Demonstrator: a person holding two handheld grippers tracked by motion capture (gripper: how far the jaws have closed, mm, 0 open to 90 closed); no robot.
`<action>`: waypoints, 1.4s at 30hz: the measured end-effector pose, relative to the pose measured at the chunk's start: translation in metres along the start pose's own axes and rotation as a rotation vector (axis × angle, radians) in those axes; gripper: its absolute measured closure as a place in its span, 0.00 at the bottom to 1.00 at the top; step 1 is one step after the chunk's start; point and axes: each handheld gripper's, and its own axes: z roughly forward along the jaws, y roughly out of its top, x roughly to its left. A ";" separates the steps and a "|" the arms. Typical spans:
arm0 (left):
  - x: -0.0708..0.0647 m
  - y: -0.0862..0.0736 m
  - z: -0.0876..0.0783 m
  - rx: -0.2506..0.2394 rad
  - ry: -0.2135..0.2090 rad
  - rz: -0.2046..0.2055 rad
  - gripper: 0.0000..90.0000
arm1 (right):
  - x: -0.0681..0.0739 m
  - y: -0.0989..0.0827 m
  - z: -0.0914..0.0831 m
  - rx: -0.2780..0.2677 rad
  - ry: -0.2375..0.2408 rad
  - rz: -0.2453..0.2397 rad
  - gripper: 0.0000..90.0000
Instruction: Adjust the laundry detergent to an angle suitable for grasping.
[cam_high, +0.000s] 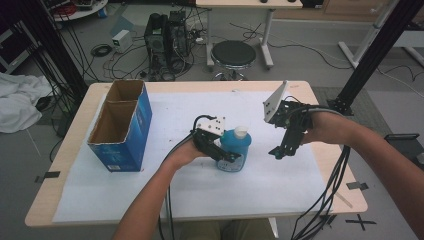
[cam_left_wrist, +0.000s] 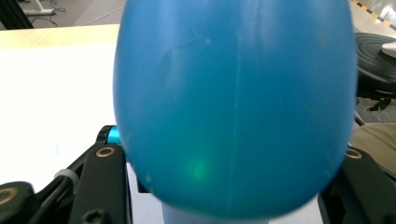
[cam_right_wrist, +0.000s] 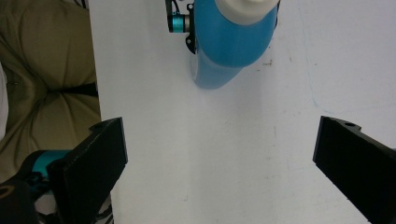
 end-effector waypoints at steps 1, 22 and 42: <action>-0.001 -0.001 -0.001 -0.008 -0.003 -0.018 0.47 | 0.000 0.000 0.001 -0.011 -0.001 0.000 0.02; -0.004 -0.009 -0.018 -0.082 0.066 -0.146 0.30 | 0.005 0.004 0.001 -0.015 -0.005 -0.012 0.02; -0.022 -0.002 -0.059 -0.098 0.143 -0.238 0.20 | 0.008 0.003 -0.002 -0.034 -0.013 -0.024 0.02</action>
